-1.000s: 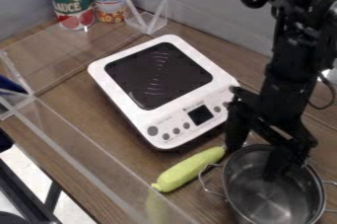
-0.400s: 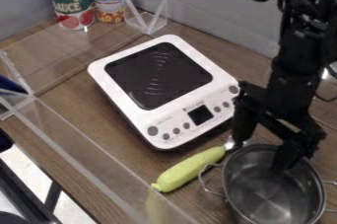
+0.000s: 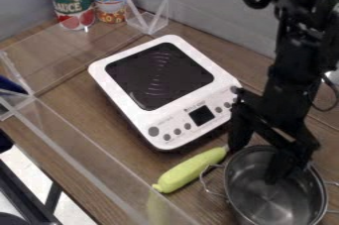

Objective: Remove silver pot from the white and black stove top and place it on the table

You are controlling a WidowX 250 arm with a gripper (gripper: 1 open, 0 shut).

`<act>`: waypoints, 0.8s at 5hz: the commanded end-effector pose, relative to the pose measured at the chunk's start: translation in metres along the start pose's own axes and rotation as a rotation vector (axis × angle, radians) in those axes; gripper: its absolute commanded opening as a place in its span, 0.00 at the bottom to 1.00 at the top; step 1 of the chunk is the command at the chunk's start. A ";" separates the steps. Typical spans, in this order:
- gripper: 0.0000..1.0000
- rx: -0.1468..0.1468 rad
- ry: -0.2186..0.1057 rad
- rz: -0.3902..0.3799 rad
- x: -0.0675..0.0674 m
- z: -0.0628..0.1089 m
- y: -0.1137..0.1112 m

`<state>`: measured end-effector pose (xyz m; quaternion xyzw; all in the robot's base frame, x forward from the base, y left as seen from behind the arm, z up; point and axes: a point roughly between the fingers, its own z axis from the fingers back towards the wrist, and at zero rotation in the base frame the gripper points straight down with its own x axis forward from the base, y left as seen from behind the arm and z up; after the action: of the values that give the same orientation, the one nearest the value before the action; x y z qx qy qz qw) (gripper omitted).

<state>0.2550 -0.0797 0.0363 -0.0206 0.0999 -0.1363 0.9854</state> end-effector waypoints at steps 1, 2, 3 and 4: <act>1.00 0.008 -0.073 -0.042 0.004 0.021 -0.006; 0.00 0.008 -0.073 -0.045 0.007 0.023 -0.007; 0.00 0.010 -0.077 -0.052 0.011 0.023 -0.008; 0.00 0.019 -0.087 -0.052 0.014 0.043 0.000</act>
<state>0.2679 -0.0843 0.0538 -0.0170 0.0954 -0.1659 0.9814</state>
